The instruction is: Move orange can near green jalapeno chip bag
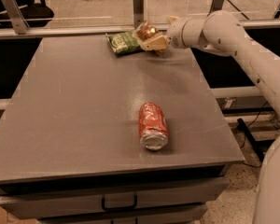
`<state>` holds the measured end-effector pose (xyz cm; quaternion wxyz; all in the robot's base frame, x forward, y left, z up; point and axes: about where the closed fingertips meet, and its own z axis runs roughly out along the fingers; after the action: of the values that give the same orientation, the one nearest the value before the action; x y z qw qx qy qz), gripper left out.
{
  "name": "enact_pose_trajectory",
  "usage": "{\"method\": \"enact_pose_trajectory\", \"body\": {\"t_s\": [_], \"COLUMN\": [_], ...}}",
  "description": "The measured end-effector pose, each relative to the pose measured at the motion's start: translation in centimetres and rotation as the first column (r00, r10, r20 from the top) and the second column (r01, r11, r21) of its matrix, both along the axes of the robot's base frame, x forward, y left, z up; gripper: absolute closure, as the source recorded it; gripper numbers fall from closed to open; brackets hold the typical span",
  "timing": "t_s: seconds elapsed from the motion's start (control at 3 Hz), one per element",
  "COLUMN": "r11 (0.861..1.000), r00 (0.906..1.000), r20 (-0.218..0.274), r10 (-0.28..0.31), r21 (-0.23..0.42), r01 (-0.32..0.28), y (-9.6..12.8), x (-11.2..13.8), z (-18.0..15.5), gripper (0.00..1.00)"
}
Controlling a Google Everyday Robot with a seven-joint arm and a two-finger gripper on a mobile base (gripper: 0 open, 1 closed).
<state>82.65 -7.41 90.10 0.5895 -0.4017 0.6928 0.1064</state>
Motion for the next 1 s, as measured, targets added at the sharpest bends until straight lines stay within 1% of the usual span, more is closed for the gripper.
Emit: {"method": "enact_pose_trajectory", "body": {"t_s": [0.33, 0.67, 1.0], "r11": [1.000, 0.999, 0.999], "r00": [0.9995, 0.9973, 0.9956], "r20": [0.029, 0.063, 0.079], "r10": [-0.010, -0.038, -0.051], "r21": [0.018, 0.013, 0.004], "r01": [0.009, 0.037, 0.051], "y": [-0.2, -1.6, -2.4], "x": [-0.3, -1.4, -2.6], "z": [0.9, 2.7, 3.7], "gripper": [0.00, 0.00, 0.00]}}
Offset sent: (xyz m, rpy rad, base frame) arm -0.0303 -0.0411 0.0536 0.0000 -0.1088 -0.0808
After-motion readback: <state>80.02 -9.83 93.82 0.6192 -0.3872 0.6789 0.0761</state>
